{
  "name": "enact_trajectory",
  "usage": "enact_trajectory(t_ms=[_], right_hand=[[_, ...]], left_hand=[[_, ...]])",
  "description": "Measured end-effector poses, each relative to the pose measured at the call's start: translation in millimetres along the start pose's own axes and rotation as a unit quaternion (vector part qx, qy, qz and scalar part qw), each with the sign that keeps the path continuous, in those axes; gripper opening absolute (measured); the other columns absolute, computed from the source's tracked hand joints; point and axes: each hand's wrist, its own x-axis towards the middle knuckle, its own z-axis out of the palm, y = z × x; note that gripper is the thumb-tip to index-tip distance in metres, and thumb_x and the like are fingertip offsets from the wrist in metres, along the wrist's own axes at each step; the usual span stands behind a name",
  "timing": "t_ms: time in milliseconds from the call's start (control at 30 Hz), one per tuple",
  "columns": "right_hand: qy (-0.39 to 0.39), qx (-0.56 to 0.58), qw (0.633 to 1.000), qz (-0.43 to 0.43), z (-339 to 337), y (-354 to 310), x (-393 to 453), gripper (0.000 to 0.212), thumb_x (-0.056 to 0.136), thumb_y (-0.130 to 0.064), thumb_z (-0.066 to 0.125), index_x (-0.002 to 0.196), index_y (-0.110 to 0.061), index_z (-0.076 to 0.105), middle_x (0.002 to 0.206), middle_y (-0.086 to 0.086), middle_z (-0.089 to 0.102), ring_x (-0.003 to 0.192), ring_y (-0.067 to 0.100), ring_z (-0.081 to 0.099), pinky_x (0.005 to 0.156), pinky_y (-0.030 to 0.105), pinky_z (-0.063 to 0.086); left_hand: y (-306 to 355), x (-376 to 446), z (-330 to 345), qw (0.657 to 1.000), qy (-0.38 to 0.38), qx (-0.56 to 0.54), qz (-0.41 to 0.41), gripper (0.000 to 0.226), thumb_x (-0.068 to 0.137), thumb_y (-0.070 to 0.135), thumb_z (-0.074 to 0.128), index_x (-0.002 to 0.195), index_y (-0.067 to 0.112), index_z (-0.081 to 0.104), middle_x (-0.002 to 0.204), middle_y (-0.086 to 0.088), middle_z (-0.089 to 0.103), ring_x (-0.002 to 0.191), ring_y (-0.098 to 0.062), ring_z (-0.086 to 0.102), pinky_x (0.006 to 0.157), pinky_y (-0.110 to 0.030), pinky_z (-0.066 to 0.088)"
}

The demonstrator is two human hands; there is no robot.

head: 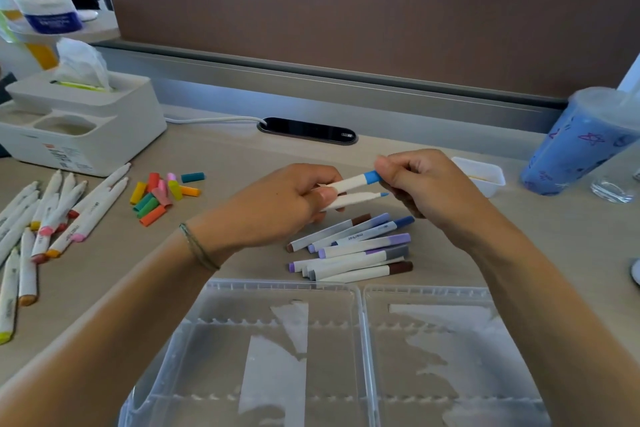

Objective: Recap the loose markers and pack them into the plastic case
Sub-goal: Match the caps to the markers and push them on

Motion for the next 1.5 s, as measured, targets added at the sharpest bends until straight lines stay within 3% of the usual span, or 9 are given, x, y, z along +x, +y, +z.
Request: enact_trajectory(t_ms=[100, 167, 233, 400, 933, 1100, 1267, 1400, 1500], right_hand=[[-0.008, 0.072, 0.997, 0.014, -1, 3, 4, 0.043, 0.104, -0.035, 0.054, 0.07, -0.012, 0.064, 0.051, -0.011, 0.041, 0.049, 0.005, 0.034, 0.051, 0.023, 0.033], [0.053, 0.077, 0.995, -0.039, -11, 9, 8, 0.046, 0.1, -0.033, 0.058, 0.062, -0.008, 0.05, 0.049, -0.013, 0.035, 0.048, 0.006, 0.029, 0.052, 0.029, 0.026], [0.114, 0.11, 0.987, -0.019, -24, 11, 10, 0.051, 0.096, -0.039, 0.059, 0.058, -0.007, 0.045, 0.049, -0.012, 0.032, 0.045, 0.007, 0.025, 0.05, 0.028, 0.022], [-0.022, 0.103, 0.994, 0.017, -19, 1, 2, 0.056, 0.104, -0.043, 0.05, 0.053, -0.021, 0.05, 0.05, -0.012, 0.034, 0.045, 0.007, 0.027, 0.046, 0.019, 0.027], [-0.028, 0.061, 0.998, -0.004, -8, -4, -3, 0.045, 0.101, -0.045, 0.051, 0.074, -0.013, 0.068, 0.053, -0.009, 0.047, 0.048, 0.004, 0.04, 0.047, 0.015, 0.038], [-0.019, 0.02, 0.999, -0.038, -2, -2, -1, 0.043, 0.102, -0.042, 0.051, 0.072, -0.016, 0.068, 0.053, -0.009, 0.047, 0.049, 0.003, 0.042, 0.048, 0.014, 0.038], [0.009, 0.027, 0.998, -0.056, 5, -2, -1, 0.041, 0.102, -0.039, 0.052, 0.071, -0.018, 0.068, 0.052, -0.01, 0.049, 0.049, 0.002, 0.043, 0.05, 0.011, 0.038], [-0.024, 0.148, 0.988, 0.045, -6, 4, 0, 0.038, 0.105, -0.038, 0.048, 0.094, -0.013, 0.075, 0.064, -0.003, 0.051, 0.057, 0.007, 0.043, 0.054, 0.021, 0.042], [-0.005, 0.344, 0.927, 0.151, -23, 12, 3, 0.036, 0.104, -0.001, 0.037, 0.118, -0.009, 0.069, 0.091, 0.012, 0.068, 0.077, 0.02, 0.064, 0.07, 0.029, 0.054]], left_hand=[[0, -1, -6, 1.0, -0.01, 0.003, -0.007, 0.025, 0.106, 0.022, 0.042, 0.091, 0.027, 0.061, 0.064, 0.011, 0.054, 0.056, 0.006, 0.048, 0.055, -0.01, 0.038], [-6, -3, -14, 0.999, -0.008, -0.011, -0.034, 0.025, 0.106, 0.022, 0.042, 0.093, 0.024, 0.063, 0.06, 0.013, 0.053, 0.051, 0.004, 0.046, 0.056, -0.016, 0.037], [-14, -4, -20, 0.998, 0.02, -0.025, -0.058, 0.027, 0.107, 0.023, 0.041, 0.092, 0.025, 0.064, 0.06, 0.013, 0.053, 0.05, 0.002, 0.045, 0.057, -0.02, 0.037], [-11, 3, -13, 0.998, 0.05, -0.04, -0.028, 0.026, 0.106, 0.027, 0.041, 0.092, 0.031, 0.063, 0.067, 0.008, 0.056, 0.056, -0.003, 0.047, 0.061, -0.022, 0.043], [-3, 1, -4, 0.997, 0.068, -0.037, 0.003, 0.022, 0.105, 0.026, 0.044, 0.092, 0.03, 0.061, 0.065, 0.007, 0.061, 0.055, -0.002, 0.048, 0.064, -0.03, 0.048], [2, 3, 3, 0.995, 0.1, -0.024, 0.005, 0.014, 0.103, 0.026, 0.05, 0.094, 0.033, 0.059, 0.066, 0.009, 0.058, 0.06, 0.001, 0.05, 0.058, -0.009, 0.041], [6, 4, 12, 0.991, 0.136, -0.005, 0.006, 0.01, 0.102, 0.023, 0.051, 0.102, 0.031, 0.058, 0.079, 0.008, 0.056, 0.069, -0.01, 0.049, 0.057, -0.009, 0.039], [4, 4, 12, 0.991, 0.135, 0.012, 0.001, 0.01, 0.103, 0.028, 0.049, 0.106, 0.03, 0.058, 0.081, 0.006, 0.058, 0.071, -0.011, 0.051, 0.061, -0.018, 0.041], [-1, 4, 13, 0.993, 0.112, 0.036, -0.021, 0.01, 0.103, 0.028, 0.049, 0.107, 0.03, 0.058, 0.078, 0.008, 0.056, 0.068, -0.01, 0.051, 0.061, -0.018, 0.04]])
